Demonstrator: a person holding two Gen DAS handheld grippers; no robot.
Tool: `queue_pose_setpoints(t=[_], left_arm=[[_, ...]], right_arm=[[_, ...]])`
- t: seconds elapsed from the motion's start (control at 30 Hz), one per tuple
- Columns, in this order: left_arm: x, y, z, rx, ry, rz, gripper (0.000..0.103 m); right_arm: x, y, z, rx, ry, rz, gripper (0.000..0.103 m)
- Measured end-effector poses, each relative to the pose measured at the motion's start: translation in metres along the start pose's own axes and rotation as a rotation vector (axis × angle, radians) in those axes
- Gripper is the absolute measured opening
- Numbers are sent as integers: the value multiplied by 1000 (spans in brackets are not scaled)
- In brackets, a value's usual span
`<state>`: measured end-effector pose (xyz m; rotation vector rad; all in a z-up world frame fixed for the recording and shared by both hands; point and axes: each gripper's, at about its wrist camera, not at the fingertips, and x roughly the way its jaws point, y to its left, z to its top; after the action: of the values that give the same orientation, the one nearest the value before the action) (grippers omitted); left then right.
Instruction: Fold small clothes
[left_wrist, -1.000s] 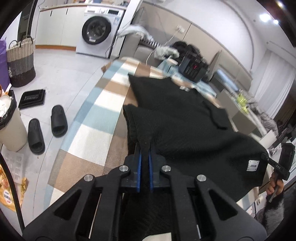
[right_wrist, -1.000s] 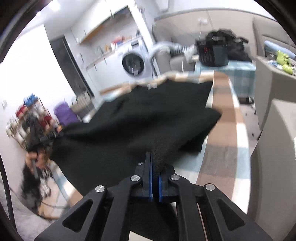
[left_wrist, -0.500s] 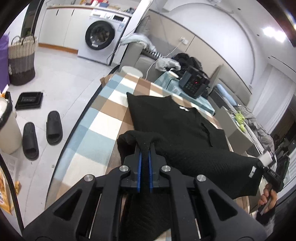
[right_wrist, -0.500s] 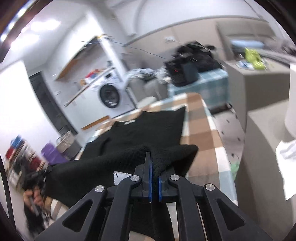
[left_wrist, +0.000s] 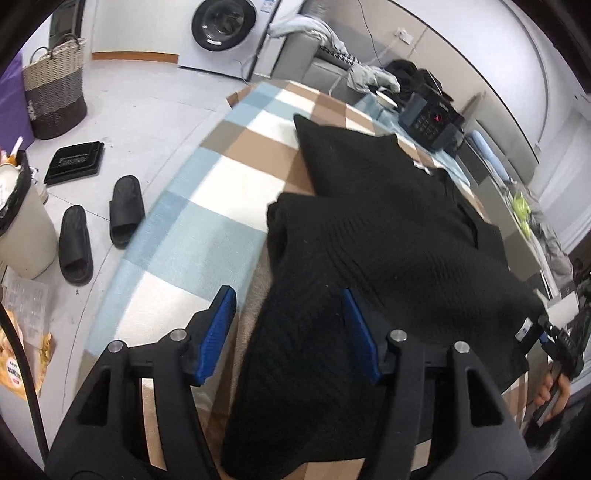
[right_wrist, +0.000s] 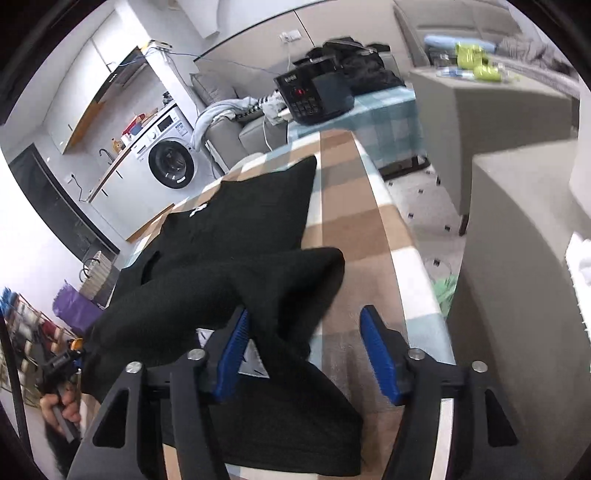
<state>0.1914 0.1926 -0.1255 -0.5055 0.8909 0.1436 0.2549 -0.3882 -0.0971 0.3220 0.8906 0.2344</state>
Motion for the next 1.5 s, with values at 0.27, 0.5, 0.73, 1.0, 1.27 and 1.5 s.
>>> queue_pose_setpoints(t=[0.27,0.5,0.73,1.0,1.27,1.5], left_arm=[[22,-25,5,62,0,-26,34],[31,-37,12,106,3,-17,18],[33,-52,10,172,13,2,18],[14,-50,-16,212,35,-18,18],[-23,-31,-45,189,37,-34,18],[-54,-18,-59,170,20,-26,27]], right_arm=[[41,29,-5,-122,80,50,60],[52,40,-9,-186,90,-16,26],[40,38,-22,-180,108,-14,24],[17,34,-42,-158,121,-17,24],[0,37,-54,-165,151,-30,24],[-13,30,-44,-114,121,-57,45]])
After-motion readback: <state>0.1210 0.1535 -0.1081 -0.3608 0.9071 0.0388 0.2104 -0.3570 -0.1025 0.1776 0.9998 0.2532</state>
